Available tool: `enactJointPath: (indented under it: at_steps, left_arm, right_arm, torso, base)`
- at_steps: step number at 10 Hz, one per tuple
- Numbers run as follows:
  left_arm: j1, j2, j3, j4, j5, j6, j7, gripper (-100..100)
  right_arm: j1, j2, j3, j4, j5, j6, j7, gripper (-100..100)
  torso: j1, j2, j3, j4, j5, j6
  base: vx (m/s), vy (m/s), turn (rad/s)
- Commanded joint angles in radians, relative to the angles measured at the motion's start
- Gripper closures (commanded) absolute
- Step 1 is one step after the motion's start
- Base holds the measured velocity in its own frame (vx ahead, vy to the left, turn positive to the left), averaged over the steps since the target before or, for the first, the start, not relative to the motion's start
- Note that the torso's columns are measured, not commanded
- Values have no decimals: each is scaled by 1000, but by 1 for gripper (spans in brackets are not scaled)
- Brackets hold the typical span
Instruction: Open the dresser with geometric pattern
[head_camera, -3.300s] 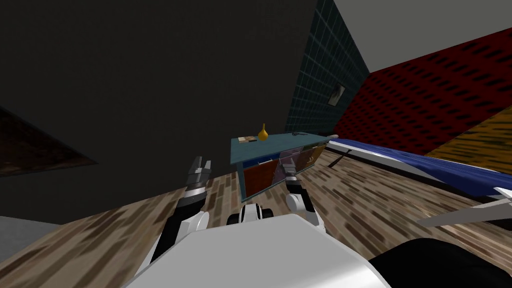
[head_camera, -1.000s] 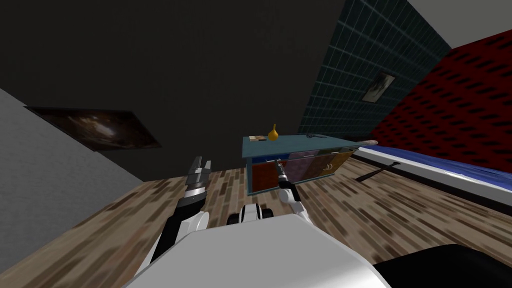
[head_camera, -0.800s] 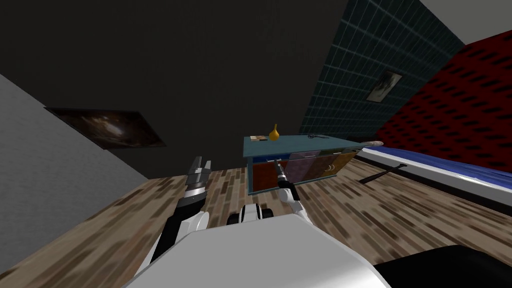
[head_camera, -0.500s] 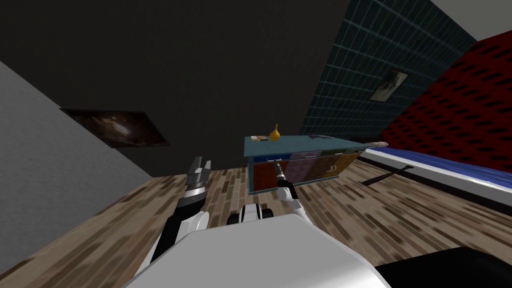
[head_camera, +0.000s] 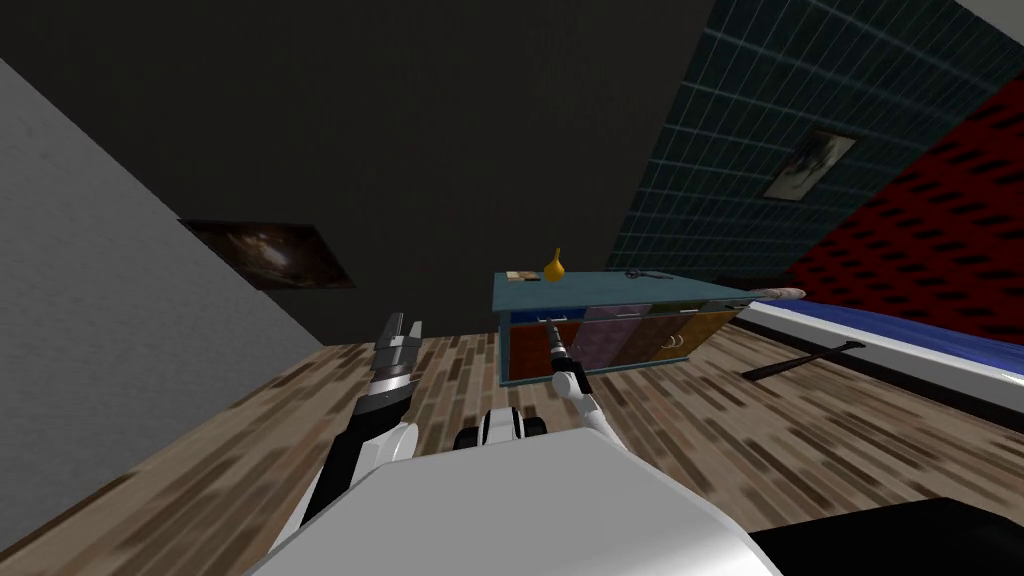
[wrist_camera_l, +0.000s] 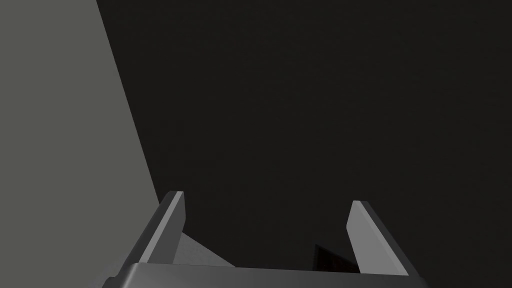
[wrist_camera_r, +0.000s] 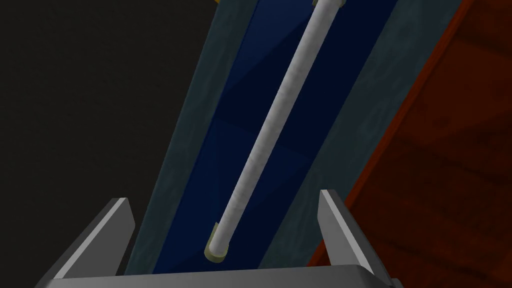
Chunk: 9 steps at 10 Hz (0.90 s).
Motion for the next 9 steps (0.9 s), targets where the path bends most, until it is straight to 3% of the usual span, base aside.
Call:
enactJointPath:
  at_steps: [1,5,9]
  left_arm:
    - [0,0,0,0,0,0,0,0]
    - [0,0,0,0,0,0,0,0]
    - [0,0,0,0,0,0,0,0]
  right_arm:
    - [-24,-11,13,29,-30,0,-65,-100]
    - [-62,-32,33,72,-77,2,-152,-100]
    - [-115,-80,61,129,-144,4,-278,-100]
  torso:
    - [0,0,0,0,0,0]
    - [0,0,0,0,0,0]
    - [0,1,0,0,0,0]
  base:
    - [-28,-6,64]
    - [-27,-2,70]
    - [-37,-1,88]
